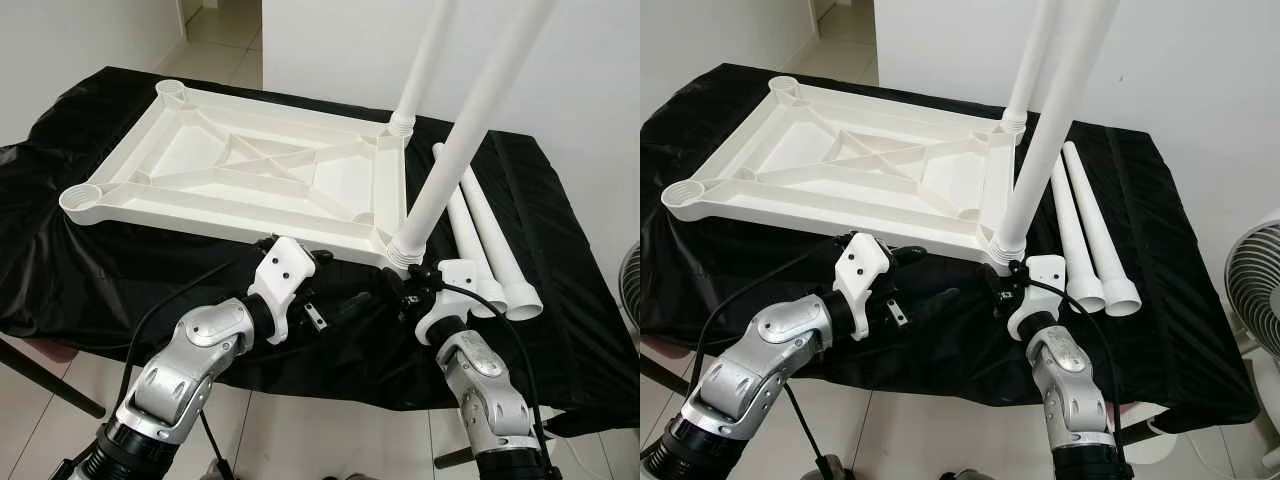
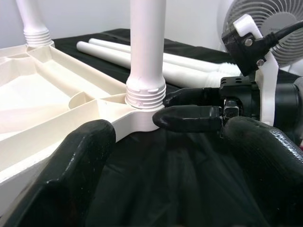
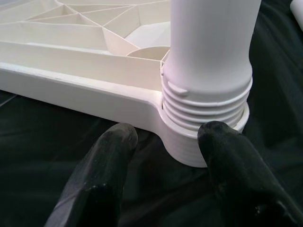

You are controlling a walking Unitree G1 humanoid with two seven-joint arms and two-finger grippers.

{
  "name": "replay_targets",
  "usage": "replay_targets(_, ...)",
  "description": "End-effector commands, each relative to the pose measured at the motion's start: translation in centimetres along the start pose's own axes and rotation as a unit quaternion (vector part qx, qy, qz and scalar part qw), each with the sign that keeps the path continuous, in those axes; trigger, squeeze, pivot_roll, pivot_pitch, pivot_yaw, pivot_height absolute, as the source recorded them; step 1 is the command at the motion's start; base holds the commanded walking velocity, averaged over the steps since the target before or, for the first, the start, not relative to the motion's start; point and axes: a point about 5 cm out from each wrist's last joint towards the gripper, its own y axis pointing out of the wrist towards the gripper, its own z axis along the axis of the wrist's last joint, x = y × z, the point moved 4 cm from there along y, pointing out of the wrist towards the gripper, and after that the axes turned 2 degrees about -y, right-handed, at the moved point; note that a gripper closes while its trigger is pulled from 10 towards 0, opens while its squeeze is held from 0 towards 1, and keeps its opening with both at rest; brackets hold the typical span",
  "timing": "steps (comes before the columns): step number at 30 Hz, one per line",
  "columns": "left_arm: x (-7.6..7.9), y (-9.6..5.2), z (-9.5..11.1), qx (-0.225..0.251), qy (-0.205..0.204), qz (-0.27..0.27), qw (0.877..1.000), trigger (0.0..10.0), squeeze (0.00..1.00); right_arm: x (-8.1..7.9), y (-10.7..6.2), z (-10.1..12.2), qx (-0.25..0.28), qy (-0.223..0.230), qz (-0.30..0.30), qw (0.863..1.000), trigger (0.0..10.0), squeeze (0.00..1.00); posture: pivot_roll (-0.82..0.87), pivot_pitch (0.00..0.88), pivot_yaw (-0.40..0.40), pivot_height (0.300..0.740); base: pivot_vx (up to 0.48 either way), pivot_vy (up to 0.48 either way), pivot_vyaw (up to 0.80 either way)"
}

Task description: Building children table

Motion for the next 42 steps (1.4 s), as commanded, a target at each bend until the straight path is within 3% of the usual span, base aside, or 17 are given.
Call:
replay_targets(1,-0.5,0.0,-0.3,-0.003,0.003,0.021,1.000,10.0,0.00,0.8,0.3,0.1,0.000,0.003,-0.003,1.000,10.0,0.00,0.15,0.088,-0.067,0.740,0.000,0.000,0.00)
replay_targets(9,-1.9,-0.1,-0.4,0.010,-0.016,0.078,0.997,10.0,0.00,2.6,1.0,0.9,0.010,0.000,-0.021,1.000,10.0,0.00,0.16,0.087,-0.070,0.740,0.000,0.000,0.00)
replay_targets(12,-4.3,-0.7,-0.8,0.016,-0.030,0.160,0.987,10.0,0.00,3.5,1.4,1.5,0.028,-0.002,-0.032,0.999,10.0,0.00,0.16,0.083,-0.072,0.740,0.000,0.000,0.00)
replay_targets(19,-6.3,-1.7,-1.2,0.037,-0.066,0.238,0.968,10.0,0.00,2.5,0.9,2.2,0.069,-0.028,-0.026,0.997,10.0,0.00,0.16,0.079,-0.071,0.740,0.000,0.000,0.00)
replay_targets(34,-7.3,-3.3,-2.1,0.063,-0.068,0.322,0.942,10.0,0.00,0.7,-1.1,2.3,0.124,-0.069,-0.040,0.989,10.0,0.00,0.15,0.072,-0.069,0.740,0.000,0.000,0.00)
replay_targets(42,-7.4,-4.2,-2.5,0.074,-0.061,0.358,0.929,10.0,0.00,0.6,-1.6,1.9,0.125,-0.071,-0.045,0.989,10.0,0.00,0.16,0.085,-0.071,0.740,0.000,0.000,0.00)
